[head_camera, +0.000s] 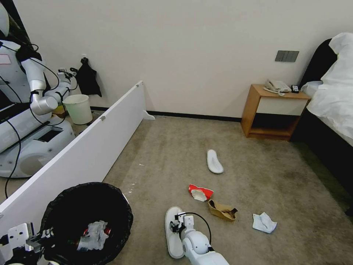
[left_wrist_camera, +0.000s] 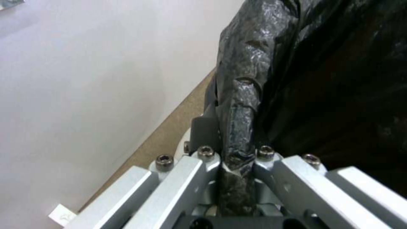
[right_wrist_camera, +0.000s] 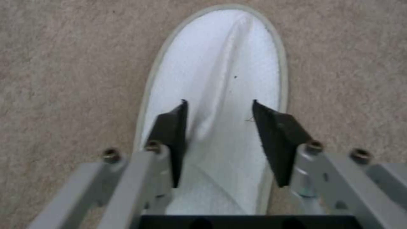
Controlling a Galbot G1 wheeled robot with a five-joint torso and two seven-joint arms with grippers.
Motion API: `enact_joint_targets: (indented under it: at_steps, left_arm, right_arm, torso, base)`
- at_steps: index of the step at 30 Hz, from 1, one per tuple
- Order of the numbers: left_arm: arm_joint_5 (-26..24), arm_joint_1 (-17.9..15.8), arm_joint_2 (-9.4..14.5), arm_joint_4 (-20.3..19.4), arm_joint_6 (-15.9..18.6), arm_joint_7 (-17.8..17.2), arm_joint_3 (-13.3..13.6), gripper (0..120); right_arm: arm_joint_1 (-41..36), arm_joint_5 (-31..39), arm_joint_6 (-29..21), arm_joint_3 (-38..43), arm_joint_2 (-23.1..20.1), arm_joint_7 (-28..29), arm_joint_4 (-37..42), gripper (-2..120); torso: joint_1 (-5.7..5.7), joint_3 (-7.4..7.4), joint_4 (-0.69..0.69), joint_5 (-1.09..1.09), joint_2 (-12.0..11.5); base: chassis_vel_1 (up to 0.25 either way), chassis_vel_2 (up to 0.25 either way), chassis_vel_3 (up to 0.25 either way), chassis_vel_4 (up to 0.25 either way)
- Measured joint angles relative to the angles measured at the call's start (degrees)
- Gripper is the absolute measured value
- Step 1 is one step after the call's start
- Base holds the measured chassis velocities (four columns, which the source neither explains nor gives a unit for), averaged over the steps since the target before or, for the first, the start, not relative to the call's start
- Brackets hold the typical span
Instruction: Pick up the trash bin, then pick up the garbage from the floor and place it into the trash bin.
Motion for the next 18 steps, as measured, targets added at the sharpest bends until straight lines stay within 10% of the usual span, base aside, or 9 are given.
enact_joint_targets:
  at_steps: [10,18]
  left_arm:
    - [-0.2,-0.1,0.2,0.1,0.0,0.0,0.0,2]
    - [-0.4,-0.4,0.4,0.2,0.0,0.1,0.0,2]
  right_arm:
    - [-0.3,0.4,-0.2,0.4,-0.6,0.0,0.4,2]
    - [-0.5,1.3,-0.3,0.3,-1.1,0.1,1.2,0]
  torso:
    - [0.0,0.0,0.0,0.0,0.0]
    - [0.0,0.0,0.0,0.0,0.0]
  base:
    - [0.0,0.0,0.0,0.0]
    - [0.0,0.0,0.0,0.0]
